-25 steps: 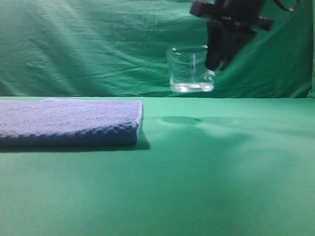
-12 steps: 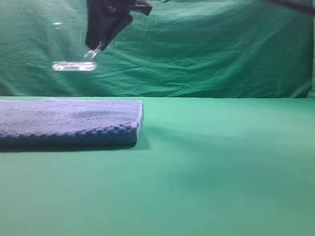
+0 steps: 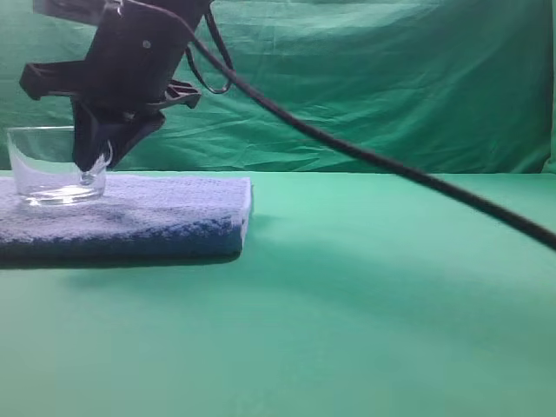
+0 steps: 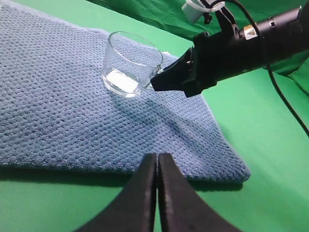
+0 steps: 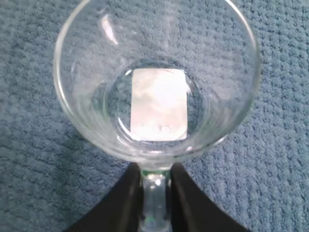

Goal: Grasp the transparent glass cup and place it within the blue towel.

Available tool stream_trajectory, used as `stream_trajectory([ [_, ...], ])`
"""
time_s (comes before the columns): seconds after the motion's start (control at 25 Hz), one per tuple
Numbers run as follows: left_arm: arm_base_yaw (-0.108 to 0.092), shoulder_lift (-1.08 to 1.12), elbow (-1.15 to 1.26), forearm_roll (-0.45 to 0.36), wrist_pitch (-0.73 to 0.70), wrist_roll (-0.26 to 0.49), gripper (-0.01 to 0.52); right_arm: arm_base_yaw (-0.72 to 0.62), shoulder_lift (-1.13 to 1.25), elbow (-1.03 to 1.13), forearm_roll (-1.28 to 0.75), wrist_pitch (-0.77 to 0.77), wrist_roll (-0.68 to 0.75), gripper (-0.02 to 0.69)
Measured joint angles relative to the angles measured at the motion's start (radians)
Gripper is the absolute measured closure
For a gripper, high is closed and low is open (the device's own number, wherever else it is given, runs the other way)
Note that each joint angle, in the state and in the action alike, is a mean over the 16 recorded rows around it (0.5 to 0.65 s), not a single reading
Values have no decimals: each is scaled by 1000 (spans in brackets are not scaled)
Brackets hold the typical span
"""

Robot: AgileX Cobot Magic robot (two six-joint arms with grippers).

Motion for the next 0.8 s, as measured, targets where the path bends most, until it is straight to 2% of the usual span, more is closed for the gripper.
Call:
stream_trajectory([
  [0.16,0,0,0,0,0,0,514,-12,-108,-1,-27,107,40,323],
  [0.4,0,0,0,0,0,0,514,-34,-308,3,-75,268,113,523],
  [0.48,0,0,0,0,0,0,514,-39,-381,16,-87,309,133,571],
  [0.64,0,0,0,0,0,0,514,-47,-540,87,-105,364,165,596],
  [0.8,0,0,0,0,0,0,514,-52,-719,223,-116,357,178,601],
])
